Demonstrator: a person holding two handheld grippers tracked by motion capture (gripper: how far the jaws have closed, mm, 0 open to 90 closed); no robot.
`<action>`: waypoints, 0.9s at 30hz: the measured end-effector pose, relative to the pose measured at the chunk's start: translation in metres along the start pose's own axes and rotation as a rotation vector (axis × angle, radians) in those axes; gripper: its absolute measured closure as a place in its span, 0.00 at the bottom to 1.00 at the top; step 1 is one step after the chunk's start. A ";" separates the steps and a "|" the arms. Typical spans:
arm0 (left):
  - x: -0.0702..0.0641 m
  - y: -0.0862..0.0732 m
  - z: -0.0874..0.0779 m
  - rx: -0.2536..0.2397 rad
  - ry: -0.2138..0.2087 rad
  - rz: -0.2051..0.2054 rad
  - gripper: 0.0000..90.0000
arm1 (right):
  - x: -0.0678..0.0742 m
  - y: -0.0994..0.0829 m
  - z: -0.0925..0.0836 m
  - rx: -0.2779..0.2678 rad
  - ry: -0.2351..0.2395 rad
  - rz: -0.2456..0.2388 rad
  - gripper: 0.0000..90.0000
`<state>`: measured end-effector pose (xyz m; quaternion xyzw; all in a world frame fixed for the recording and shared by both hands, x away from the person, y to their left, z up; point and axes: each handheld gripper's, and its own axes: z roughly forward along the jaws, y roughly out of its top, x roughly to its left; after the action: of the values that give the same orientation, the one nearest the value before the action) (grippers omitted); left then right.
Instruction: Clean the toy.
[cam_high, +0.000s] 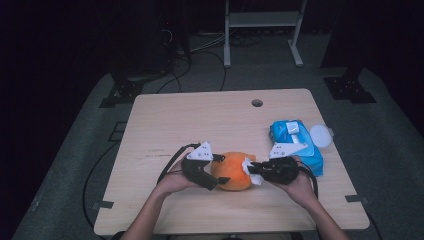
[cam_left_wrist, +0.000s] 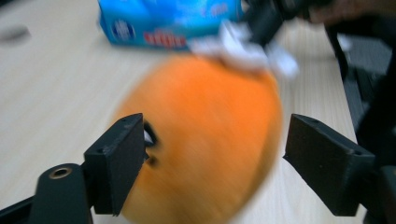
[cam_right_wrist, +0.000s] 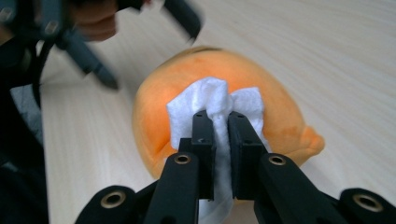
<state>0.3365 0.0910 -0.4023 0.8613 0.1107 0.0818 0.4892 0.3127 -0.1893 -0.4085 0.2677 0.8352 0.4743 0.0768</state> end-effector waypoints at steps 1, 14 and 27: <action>0.000 0.002 0.004 -0.042 0.012 0.015 0.19 | 0.004 -0.006 -0.002 0.010 0.010 -0.014 0.91; 0.008 0.006 0.048 0.102 -0.088 -0.038 0.12 | 0.010 -0.029 -0.027 0.034 0.022 -0.033 0.90; -0.001 0.001 0.049 0.095 -0.097 0.000 0.17 | -0.012 -0.076 -0.054 0.159 -0.100 0.034 0.82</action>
<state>0.3474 0.0501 -0.4265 0.8865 0.0906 0.0347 0.4524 0.2739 -0.2666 -0.4445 0.3102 0.8607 0.3939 0.0888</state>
